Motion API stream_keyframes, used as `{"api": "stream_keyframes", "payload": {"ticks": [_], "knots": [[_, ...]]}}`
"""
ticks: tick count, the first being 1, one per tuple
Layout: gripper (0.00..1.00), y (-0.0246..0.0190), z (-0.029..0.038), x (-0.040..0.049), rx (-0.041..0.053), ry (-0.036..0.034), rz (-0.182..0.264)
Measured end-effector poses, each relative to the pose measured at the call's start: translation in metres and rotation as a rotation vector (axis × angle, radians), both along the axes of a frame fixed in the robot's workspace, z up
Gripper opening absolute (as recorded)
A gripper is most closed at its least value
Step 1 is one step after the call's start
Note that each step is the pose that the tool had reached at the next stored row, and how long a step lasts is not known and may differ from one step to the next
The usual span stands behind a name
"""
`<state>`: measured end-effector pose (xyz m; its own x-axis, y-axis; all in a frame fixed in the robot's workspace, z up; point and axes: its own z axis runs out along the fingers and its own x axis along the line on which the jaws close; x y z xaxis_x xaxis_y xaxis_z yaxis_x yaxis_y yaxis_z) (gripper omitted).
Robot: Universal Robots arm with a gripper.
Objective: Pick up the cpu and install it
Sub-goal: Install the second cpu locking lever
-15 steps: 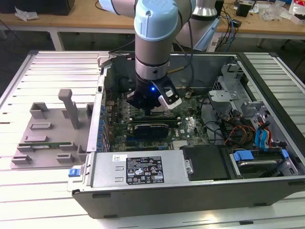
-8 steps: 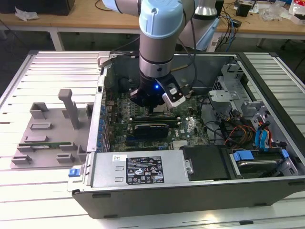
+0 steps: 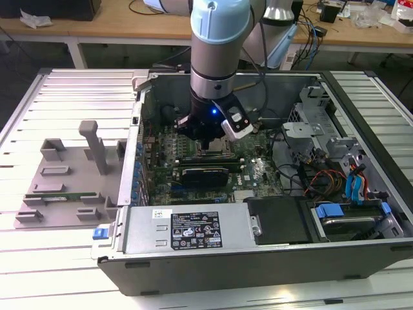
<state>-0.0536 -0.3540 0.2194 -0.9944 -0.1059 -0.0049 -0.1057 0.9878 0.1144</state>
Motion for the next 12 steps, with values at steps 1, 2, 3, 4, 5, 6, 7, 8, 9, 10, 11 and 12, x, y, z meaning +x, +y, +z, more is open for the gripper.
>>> {"api": "stream_keyframes", "payload": {"ticks": [1, 2, 3, 4, 5, 6, 7, 8, 9, 10, 11, 12], "knots": [[0.11, 0.0005, 0.0011, 0.0001, -0.0004, 0.0, 0.0], [0.11, 0.0015, 0.0029, 0.0004, -0.0008, -0.0001, 0.0], [0.11, 0.0025, 0.0055, 0.0006, -0.0024, 0.0, 0.0], [0.11, 0.0032, 0.008, 0.0007, -0.0046, -0.0001, 0.0], [0.11, 0.0045, 0.011, 0.0008, -0.0077, -0.0001, 0.0], [0.11, 0.0054, 0.0134, 0.0009, -0.01, -0.0001, 0.0], [0.11, 0.0062, 0.0152, 0.0009, -0.0117, -0.0001, 0.0], [0.11, 0.0073, 0.0174, 0.0009, -0.0131, -0.0001, 0.0], [0.11, 0.0089, 0.0199, 0.0009, -0.0146, -0.0001, 0.0], [0.11, 0.0099, 0.0222, 0.0009, -0.0159, 0.0, 0.0], [0.11, 0.0108, 0.0242, 0.001, -0.017, 0.0, 0.0], [0.11, 0.0113, 0.0258, 0.0012, -0.018, -0.0001, 0.0]]}}
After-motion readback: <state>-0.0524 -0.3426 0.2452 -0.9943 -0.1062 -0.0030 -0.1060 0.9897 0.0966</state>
